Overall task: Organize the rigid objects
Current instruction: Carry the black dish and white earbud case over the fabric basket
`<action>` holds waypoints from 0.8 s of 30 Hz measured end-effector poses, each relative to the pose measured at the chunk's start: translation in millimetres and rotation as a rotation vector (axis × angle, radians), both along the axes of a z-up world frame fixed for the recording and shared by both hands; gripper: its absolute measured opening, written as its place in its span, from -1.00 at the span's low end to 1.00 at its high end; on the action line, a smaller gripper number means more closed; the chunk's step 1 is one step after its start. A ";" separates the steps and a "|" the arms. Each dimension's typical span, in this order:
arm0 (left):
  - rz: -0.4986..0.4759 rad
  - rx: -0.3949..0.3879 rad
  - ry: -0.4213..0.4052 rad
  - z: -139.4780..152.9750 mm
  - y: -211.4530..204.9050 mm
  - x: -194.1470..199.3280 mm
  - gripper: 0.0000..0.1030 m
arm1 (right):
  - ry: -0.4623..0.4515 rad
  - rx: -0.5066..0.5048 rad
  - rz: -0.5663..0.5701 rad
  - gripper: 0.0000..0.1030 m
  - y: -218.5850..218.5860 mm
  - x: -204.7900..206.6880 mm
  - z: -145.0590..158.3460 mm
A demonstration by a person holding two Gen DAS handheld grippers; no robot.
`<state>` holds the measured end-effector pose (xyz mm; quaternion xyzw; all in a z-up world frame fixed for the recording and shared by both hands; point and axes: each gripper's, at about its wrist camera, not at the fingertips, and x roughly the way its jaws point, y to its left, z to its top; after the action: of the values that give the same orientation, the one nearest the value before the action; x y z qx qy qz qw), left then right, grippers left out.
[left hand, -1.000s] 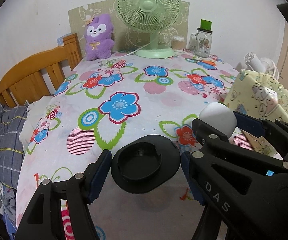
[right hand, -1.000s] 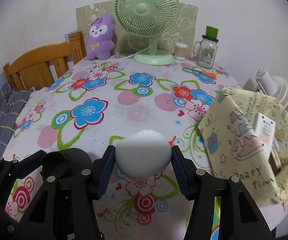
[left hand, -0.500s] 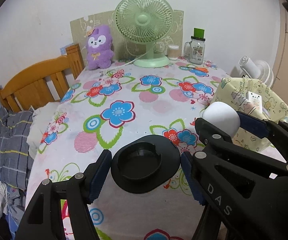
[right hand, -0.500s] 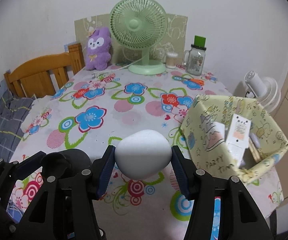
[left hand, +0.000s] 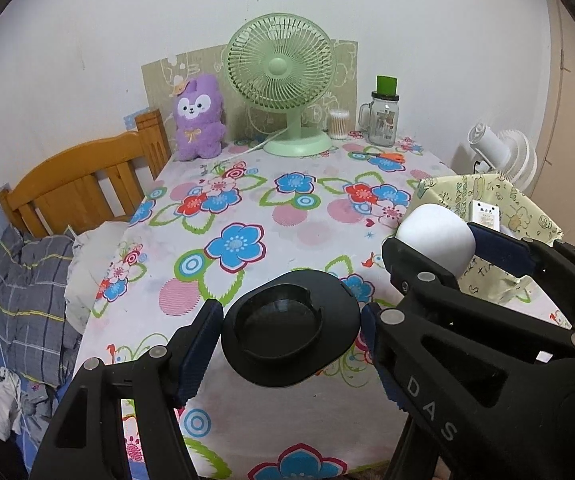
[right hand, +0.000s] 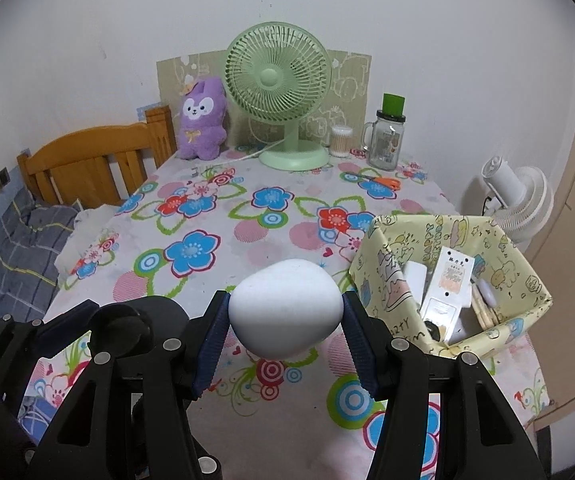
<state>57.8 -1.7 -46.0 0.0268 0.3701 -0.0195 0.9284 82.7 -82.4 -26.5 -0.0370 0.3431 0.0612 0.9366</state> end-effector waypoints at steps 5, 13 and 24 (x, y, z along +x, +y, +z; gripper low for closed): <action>-0.007 0.003 -0.008 5.4 -7.2 0.7 0.42 | -0.008 0.004 -0.004 0.14 -6.6 -0.9 6.7; -0.032 0.008 -0.019 14.0 -23.2 6.6 0.42 | -0.019 0.011 -0.022 0.14 -22.4 3.1 14.8; -0.069 0.007 -0.022 20.5 -49.2 21.3 0.42 | -0.019 0.013 -0.053 0.14 -48.3 14.8 21.9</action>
<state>79.1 -50.9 -25.5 0.0433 0.3588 -0.0500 0.9311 97.5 -130.7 -4.6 -0.0225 0.3347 0.0379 0.9413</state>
